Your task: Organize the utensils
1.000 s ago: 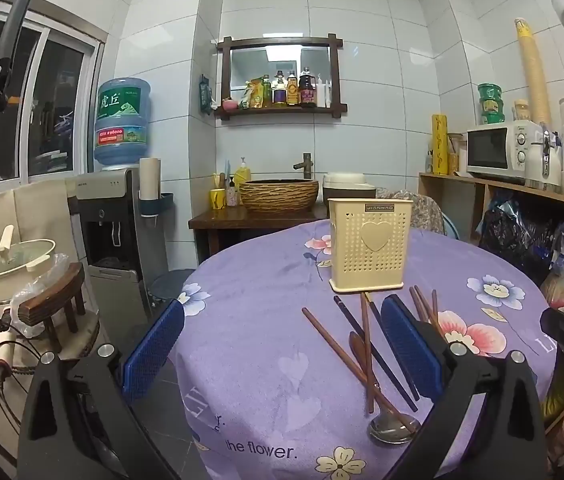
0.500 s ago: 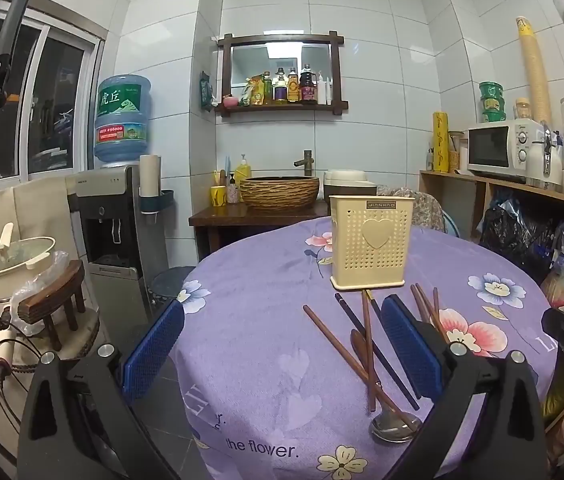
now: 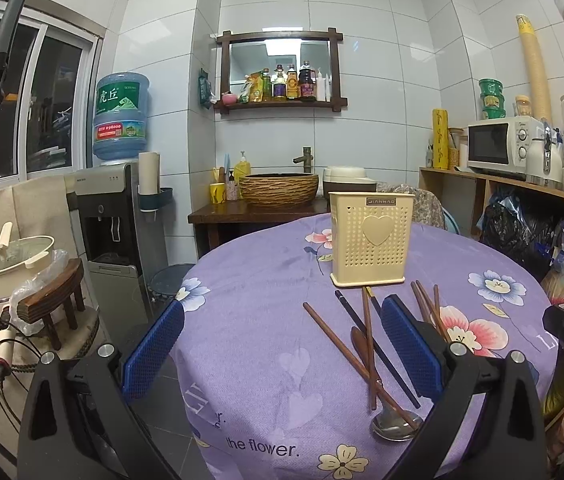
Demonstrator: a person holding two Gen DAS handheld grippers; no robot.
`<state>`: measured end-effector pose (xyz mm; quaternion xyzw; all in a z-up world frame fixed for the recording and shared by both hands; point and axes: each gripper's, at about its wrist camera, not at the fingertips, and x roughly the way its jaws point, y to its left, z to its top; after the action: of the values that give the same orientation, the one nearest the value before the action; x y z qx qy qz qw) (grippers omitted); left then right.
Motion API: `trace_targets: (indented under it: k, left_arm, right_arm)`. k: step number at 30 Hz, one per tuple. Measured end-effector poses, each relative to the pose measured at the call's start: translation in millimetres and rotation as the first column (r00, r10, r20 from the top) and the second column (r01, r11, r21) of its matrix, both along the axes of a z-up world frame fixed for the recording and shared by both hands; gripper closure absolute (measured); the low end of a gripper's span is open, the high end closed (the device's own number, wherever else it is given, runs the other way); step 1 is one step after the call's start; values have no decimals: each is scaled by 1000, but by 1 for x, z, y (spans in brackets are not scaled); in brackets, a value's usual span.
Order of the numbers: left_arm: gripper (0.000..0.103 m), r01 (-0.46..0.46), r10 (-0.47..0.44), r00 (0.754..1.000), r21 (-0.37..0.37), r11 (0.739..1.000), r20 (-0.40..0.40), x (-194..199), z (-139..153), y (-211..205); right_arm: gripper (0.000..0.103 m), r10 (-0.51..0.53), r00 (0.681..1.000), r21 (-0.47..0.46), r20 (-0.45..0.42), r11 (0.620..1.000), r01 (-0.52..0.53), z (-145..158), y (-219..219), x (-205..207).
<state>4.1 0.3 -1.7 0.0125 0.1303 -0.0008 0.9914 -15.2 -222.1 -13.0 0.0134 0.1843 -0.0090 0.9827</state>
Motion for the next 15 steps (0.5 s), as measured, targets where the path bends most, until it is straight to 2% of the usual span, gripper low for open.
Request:
trace_targets:
  k: [15]
  left_arm:
    - [5, 0, 0, 1000, 0, 1000, -2, 0, 0, 0]
  right_arm:
    - [5, -3, 1000, 2, -8, 1000, 3, -3, -2, 1]
